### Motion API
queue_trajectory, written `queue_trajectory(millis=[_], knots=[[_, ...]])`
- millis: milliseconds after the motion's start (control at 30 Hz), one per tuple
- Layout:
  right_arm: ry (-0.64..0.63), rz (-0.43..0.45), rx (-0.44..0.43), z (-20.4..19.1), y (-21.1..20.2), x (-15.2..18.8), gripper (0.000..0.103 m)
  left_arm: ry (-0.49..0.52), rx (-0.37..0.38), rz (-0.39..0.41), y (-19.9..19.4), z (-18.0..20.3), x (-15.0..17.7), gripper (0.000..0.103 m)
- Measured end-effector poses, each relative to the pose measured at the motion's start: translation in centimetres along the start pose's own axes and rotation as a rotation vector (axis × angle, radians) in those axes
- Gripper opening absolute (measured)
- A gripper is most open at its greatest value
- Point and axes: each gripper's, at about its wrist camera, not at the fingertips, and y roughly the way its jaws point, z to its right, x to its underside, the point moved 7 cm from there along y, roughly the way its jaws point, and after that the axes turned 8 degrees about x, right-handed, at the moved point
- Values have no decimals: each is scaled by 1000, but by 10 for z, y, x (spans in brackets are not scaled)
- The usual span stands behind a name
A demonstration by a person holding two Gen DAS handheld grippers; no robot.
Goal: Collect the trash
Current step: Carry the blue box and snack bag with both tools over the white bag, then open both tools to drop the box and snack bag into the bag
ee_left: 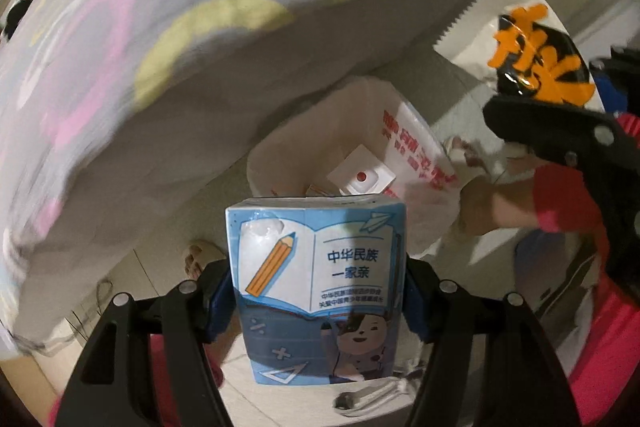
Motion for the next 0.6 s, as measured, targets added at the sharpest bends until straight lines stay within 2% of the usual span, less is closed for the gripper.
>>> queue_trajectory(millis=[333, 433, 600], knots=[[80, -70, -16, 12, 54, 6, 20, 145, 44, -61, 52, 4, -11, 65], [104, -98, -24, 15, 72, 9, 20, 143, 59, -81, 67, 2, -13, 65], [131, -135, -41, 15, 101, 13, 20, 77, 82, -111, 95, -10, -8, 65]])
